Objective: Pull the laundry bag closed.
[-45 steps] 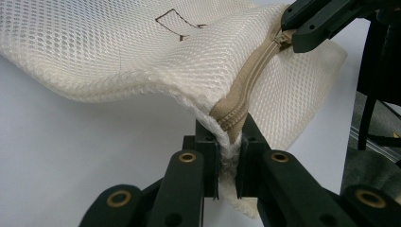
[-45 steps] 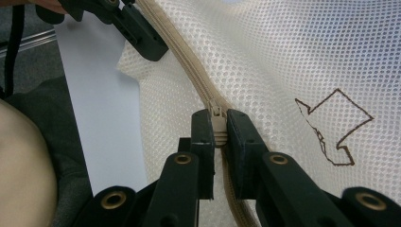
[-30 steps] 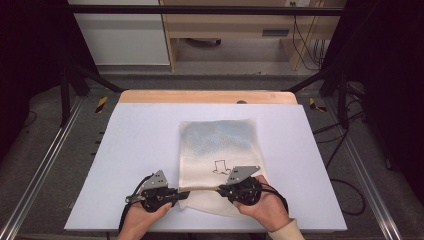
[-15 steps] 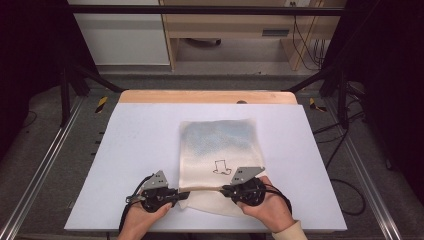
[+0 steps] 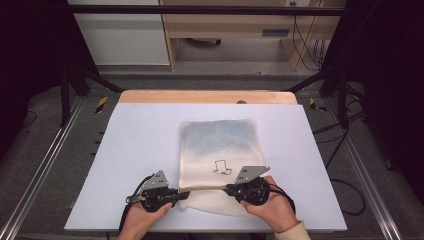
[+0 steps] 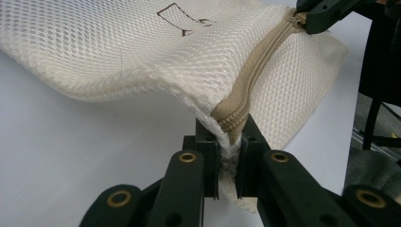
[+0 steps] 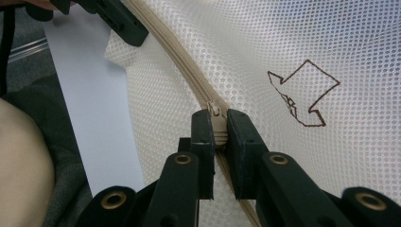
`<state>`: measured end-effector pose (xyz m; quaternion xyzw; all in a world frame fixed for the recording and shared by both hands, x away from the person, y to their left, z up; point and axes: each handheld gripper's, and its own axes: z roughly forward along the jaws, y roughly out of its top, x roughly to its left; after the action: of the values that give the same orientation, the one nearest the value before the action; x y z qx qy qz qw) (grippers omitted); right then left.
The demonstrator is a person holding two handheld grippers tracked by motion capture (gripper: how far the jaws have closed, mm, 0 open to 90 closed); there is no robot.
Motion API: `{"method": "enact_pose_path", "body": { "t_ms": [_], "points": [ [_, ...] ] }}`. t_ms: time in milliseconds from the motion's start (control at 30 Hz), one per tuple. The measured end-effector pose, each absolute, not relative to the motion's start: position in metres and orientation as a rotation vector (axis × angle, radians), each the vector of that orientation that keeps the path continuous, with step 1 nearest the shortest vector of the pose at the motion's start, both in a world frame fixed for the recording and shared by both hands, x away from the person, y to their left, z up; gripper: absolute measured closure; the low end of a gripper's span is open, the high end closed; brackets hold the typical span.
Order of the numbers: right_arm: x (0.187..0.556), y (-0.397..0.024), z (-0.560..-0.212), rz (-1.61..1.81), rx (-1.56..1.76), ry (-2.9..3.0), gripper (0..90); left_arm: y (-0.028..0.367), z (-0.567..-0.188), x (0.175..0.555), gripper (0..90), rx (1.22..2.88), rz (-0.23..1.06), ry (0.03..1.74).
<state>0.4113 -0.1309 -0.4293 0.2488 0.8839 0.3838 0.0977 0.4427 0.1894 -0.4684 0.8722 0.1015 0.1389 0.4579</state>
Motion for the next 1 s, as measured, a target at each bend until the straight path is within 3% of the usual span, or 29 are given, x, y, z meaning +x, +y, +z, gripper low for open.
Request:
{"method": "enact_pose_path", "body": {
  "t_ms": [1000],
  "points": [
    [0.405,-0.149,-0.430,1.116,0.778,2.587,82.2,0.190,-0.465,0.442,82.3,2.149,0.357,0.248]
  ]
}}
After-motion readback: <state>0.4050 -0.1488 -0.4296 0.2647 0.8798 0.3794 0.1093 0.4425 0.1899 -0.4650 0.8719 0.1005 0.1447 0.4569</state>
